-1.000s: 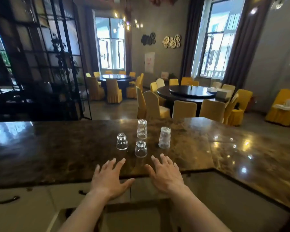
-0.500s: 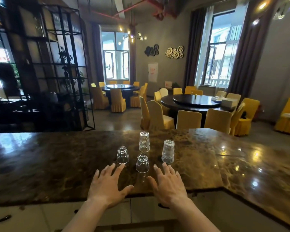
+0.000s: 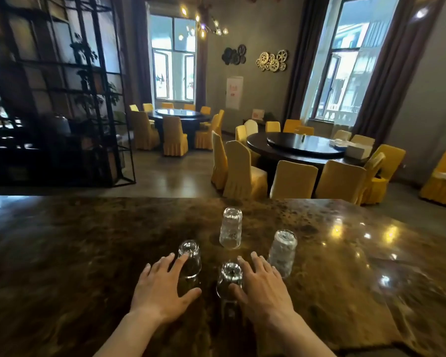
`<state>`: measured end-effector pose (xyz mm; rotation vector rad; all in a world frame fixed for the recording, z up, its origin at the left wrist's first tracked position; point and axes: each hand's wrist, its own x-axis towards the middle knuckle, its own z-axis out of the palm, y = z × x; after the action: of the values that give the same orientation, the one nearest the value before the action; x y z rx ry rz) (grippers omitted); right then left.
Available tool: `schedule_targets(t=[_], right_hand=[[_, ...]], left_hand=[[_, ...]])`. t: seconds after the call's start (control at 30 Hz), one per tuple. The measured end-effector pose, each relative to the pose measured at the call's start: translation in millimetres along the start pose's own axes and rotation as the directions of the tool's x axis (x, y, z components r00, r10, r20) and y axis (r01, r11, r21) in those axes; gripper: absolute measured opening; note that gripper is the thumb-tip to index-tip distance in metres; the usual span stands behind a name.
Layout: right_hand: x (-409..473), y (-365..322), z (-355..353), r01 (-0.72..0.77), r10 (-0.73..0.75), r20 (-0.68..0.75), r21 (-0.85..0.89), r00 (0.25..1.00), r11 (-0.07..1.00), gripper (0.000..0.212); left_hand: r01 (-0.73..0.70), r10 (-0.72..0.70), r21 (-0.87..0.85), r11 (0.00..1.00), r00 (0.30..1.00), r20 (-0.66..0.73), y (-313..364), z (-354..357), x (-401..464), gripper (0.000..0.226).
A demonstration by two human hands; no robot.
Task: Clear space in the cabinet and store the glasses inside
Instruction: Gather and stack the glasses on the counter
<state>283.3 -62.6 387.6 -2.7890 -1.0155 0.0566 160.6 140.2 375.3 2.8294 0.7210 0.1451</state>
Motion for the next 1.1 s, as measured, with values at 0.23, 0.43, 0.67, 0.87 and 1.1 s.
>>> schedule_targets(t=[0.23, 0.43, 0.67, 0.87, 1.1], right_hand=[[117.0, 4.1, -27.7, -0.036, 0.029, -0.106, -0.063, 0.994, 0.997, 0.072], [191.2, -6.2, -31.8, 0.188, -0.190, 0.030, -0.373, 0.981, 0.909, 0.091], [234.2, -11.4, 4.0, 0.385, -0.313, 0.245, -0.744, 0.918, 0.546, 0.047], [239.8, 11.9, 13.8, 0.370, -0.290, 0.263, -0.825, 0.920, 0.427, 0.045], [232.9, 44.0, -3.4, 0.019, -0.055, -0.165, -0.209, 0.985, 0.978, 0.073]], left_hand=[[-0.173, 0.172, 0.011, 0.985, 0.985, 0.028, -11.9, -12.0, 120.3, 0.096], [-0.408, 0.268, 0.198, 0.891, 0.827, 0.495, -5.2, -1.3, 167.4, 0.101], [-0.336, 0.243, 0.122, 0.934, 0.846, 0.475, -8.3, 3.1, 179.6, 0.068], [0.123, 0.024, -0.632, 0.765, 0.976, 0.219, -35.2, -1.1, 173.4, 0.067], [0.114, -0.186, -0.942, 0.316, 0.981, 0.056, -36.2, 32.0, 171.6, 0.091]])
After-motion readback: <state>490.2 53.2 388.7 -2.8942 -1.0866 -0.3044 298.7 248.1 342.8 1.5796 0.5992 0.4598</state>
